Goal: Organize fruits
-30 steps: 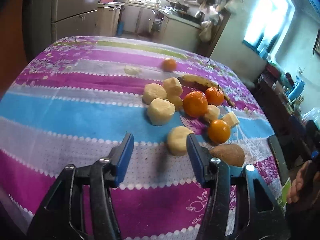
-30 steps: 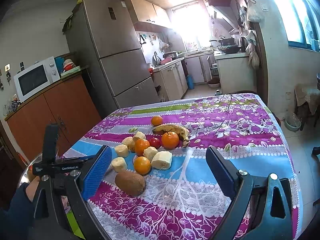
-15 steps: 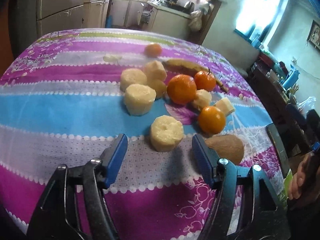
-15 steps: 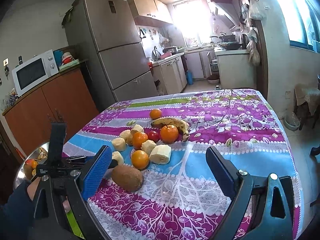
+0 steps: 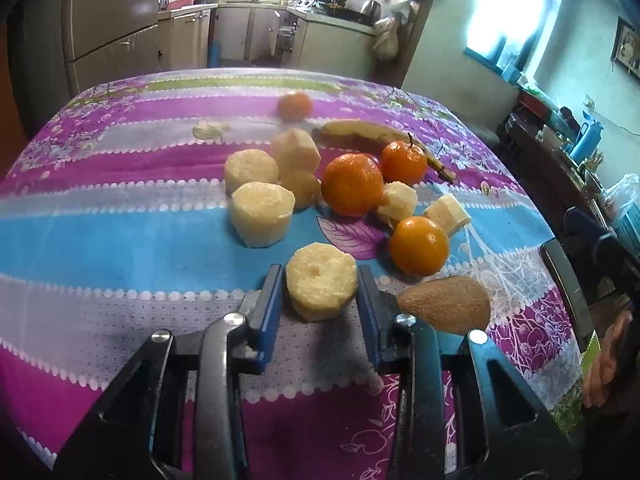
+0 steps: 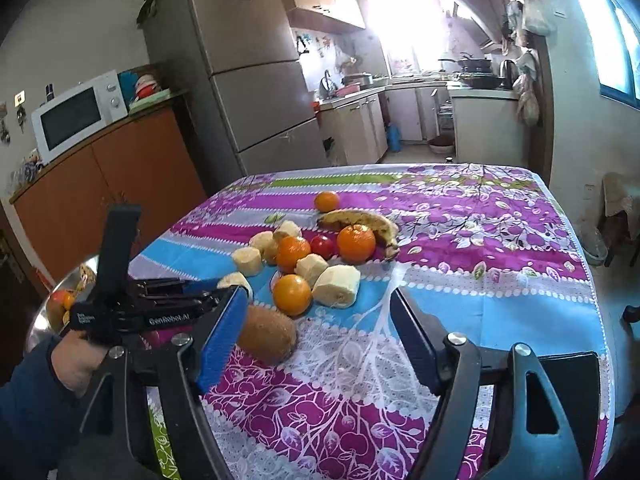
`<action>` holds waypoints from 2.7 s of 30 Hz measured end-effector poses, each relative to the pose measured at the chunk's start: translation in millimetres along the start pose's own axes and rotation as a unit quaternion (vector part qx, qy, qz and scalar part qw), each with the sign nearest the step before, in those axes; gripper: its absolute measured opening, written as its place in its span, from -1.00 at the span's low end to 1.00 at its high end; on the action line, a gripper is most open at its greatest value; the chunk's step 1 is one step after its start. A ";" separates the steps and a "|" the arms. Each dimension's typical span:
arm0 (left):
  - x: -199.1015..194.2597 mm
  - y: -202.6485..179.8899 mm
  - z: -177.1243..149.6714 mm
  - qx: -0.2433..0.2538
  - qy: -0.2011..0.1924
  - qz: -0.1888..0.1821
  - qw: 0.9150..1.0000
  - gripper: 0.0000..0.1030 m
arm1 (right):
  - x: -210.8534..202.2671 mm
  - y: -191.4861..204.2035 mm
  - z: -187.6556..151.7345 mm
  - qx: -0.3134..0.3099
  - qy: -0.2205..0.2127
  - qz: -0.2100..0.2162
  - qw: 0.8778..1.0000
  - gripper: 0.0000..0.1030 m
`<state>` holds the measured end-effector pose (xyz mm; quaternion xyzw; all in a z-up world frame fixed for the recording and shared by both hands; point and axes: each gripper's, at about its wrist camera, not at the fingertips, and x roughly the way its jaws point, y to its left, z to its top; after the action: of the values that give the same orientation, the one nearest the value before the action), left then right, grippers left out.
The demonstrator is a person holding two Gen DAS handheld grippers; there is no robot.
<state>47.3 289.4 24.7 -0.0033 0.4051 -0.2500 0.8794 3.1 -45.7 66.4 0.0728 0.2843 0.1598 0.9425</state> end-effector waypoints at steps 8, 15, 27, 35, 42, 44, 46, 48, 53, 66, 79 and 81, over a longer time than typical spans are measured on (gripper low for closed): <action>-21.2 7.5 3.8 -0.021 -0.033 -0.007 0.999 -0.30 | 3.0 -0.1 8.7 -0.002 0.018 0.012 1.000 0.50; -26.7 11.6 3.8 -0.041 -0.037 -0.025 0.998 -0.30 | 31.0 5.9 49.6 -0.085 0.063 -0.007 0.994 0.40; -25.5 21.0 2.1 -0.061 -0.035 -0.024 0.997 -0.30 | 157.9 -3.4 118.8 -0.109 0.192 0.006 0.975 0.25; -26.0 24.3 2.0 -0.066 -0.035 -0.025 0.997 -0.30 | 157.5 -21.6 118.4 -0.114 0.151 -0.054 0.980 0.24; -27.5 30.8 1.4 -0.077 -0.039 -0.019 0.996 -0.30 | 148.2 -90.7 125.2 -0.019 0.112 -0.095 0.989 0.22; -26.0 30.0 0.9 -0.077 -0.037 -0.021 0.996 -0.30 | 134.6 -123.1 137.5 0.044 0.087 -0.104 0.990 0.23; -24.5 29.3 0.0 -0.076 -0.034 -0.022 0.996 -0.30 | 126.1 -141.1 144.6 0.078 0.083 -0.095 0.989 0.25; -22.7 26.0 -0.2 -0.074 -0.031 -0.028 0.996 -0.30 | 143.2 -129.5 142.9 0.038 0.138 -0.069 0.987 0.25; -21.2 21.7 -1.6 -0.064 -0.028 -0.030 0.997 -0.30 | 196.9 -85.7 137.2 -0.044 0.219 -0.023 0.974 0.23; -18.1 25.2 -2.3 -0.063 -0.018 -0.025 0.998 -0.29 | 238.4 -60.2 127.6 -0.117 0.274 -0.012 0.955 0.25; -5.1 7.3 -9.5 0.007 0.023 -0.017 1.000 0.02 | 103.0 -45.2 104.7 -0.040 0.111 0.058 0.991 0.40; -0.6 5.5 -8.6 0.009 0.023 -0.008 1.000 0.01 | 90.5 -35.6 96.9 -0.054 0.105 0.065 0.991 0.40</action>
<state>43.2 296.2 18.2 0.0067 0.4229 -0.2608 0.8678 137.7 -52.6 92.1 0.0227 0.3674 0.2424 0.8977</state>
